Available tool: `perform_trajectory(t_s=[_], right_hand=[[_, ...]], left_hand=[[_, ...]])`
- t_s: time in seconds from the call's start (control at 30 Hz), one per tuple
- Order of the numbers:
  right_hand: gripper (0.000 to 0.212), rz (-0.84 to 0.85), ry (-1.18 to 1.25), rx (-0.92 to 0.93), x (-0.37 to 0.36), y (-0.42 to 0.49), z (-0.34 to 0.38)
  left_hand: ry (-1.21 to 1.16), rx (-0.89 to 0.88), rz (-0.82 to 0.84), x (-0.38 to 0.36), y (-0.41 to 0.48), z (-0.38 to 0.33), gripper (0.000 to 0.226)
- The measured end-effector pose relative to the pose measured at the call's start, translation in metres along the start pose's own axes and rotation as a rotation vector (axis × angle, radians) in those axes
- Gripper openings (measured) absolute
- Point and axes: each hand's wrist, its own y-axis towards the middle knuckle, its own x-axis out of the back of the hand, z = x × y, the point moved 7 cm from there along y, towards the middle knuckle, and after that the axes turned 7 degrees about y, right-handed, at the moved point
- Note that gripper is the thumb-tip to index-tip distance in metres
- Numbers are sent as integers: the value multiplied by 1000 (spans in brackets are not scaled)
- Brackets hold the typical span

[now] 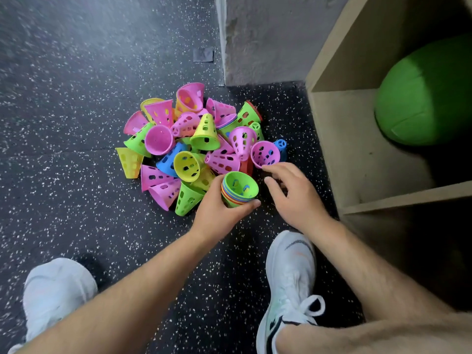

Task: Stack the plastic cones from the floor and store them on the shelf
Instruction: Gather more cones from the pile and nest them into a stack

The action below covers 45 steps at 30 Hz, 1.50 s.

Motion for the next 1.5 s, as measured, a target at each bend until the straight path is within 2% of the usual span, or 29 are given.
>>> perform_trajectory(t_s=[0.13, 0.3, 0.43, 0.5, 0.6, 0.7, 0.83, 1.07, 1.23, 1.33, 1.4, 1.5], right_hand=[[29, -25, -162, -58, 3, 19, -25], [31, 37, -328, -111, -7, 41, -39], [12, 12, -376, -68, -12, 51, -41], [9, -33, -387, -11, -9, 52, -37], [14, -122, -293, 43, 3, 48, -29], [21, -240, -136, 10, 23, 40, -22], [19, -363, -36, 11, 49, 29, -7], [21, -161, 10, 52, 32, 17, 16], [32, 51, 146, -94, 16, 8, 4], [32, -61, 184, -161, 26, 18, -18], [33, -115, 80, -205, 32, 31, -36], [42, -61, -104, -229, 31, 57, -57]], left_hand=[[-6, 21, 9, -1, 7, -4, 65], [-2, 33, 10, 2, 13, -9, 65], [-8, 33, 14, 3, 17, -10, 60], [-16, 34, 23, 3, 20, -10, 59], [-28, 30, 43, 0, 25, -11, 62], [-25, 21, 58, -4, 28, -10, 65], [-5, 3, 75, -8, 33, -10, 65], [-36, -65, 92, -19, 39, -25, 68], [-27, -76, 108, -27, 44, -27, 65], [-16, -67, 103, -28, 44, -27, 65], [-26, -52, 107, -30, 44, -27, 65], [-27, -43, 112, -32, 47, -30, 67]])
